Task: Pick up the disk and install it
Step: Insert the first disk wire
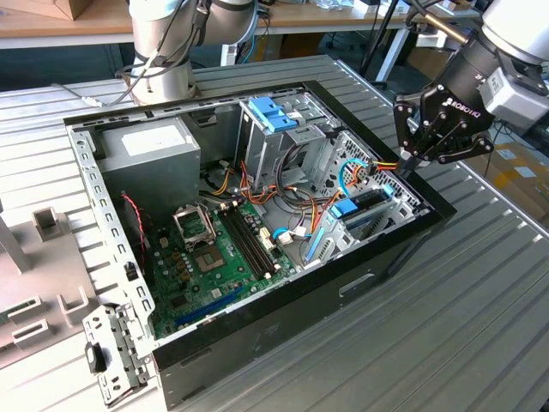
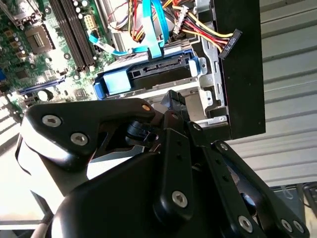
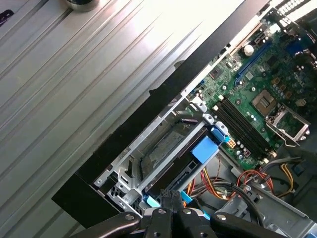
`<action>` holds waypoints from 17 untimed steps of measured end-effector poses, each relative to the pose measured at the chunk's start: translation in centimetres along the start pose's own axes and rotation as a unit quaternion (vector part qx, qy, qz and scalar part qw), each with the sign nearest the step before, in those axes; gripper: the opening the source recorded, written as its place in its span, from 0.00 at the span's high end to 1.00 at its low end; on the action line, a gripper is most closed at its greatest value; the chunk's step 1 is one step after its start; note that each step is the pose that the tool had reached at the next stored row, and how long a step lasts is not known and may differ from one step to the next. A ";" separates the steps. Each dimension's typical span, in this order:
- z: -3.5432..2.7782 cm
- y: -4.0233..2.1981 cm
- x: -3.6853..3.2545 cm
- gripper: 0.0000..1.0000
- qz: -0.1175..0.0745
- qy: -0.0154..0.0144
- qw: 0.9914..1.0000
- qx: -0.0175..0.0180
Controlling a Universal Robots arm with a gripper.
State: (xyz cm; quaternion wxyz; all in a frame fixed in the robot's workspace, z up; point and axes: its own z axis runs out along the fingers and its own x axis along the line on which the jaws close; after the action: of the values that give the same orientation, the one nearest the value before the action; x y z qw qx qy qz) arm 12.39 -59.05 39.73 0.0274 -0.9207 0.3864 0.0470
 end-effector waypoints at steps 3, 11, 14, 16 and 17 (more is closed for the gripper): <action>0.00 0.00 0.00 0.89 -0.010 0.000 1.000 -0.001; 0.00 0.00 0.00 0.89 -0.041 -0.001 0.999 -0.004; 0.00 0.00 0.00 0.89 -0.050 -0.001 0.999 -0.005; 0.00 0.00 0.00 0.89 -0.051 -0.001 0.999 -0.006; 0.00 0.00 0.00 0.89 -0.051 -0.001 0.999 -0.006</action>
State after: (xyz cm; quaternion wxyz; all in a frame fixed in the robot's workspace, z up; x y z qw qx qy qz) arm 12.39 -59.05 39.72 0.0250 -0.9392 0.3390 0.0483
